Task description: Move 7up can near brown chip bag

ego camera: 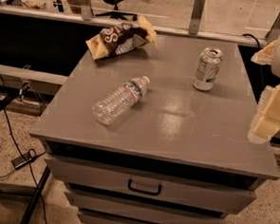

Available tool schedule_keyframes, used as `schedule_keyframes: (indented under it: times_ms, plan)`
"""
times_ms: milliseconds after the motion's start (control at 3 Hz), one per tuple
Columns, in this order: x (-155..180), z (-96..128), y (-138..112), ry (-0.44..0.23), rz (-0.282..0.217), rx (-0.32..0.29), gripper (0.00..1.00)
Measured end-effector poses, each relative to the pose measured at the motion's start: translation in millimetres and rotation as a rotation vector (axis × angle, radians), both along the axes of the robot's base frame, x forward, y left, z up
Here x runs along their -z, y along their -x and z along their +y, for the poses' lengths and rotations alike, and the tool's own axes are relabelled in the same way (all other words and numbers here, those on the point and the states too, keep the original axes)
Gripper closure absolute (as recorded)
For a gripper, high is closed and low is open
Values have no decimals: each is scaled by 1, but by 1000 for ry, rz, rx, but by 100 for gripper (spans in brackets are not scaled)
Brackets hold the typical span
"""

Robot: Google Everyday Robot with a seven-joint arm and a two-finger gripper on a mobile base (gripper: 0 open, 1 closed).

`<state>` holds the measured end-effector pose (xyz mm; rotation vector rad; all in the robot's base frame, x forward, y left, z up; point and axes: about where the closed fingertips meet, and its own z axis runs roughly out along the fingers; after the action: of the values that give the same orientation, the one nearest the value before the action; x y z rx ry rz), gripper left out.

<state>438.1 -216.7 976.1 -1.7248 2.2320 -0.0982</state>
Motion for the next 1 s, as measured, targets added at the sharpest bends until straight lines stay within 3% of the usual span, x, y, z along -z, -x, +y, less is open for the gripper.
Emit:
schedule_keyframes:
  times_ms: [667, 1000]
  plan:
    - [-3, 1, -6, 5, -14, -13, 0]
    - [-6, -14, -42, 19, -45, -5, 0]
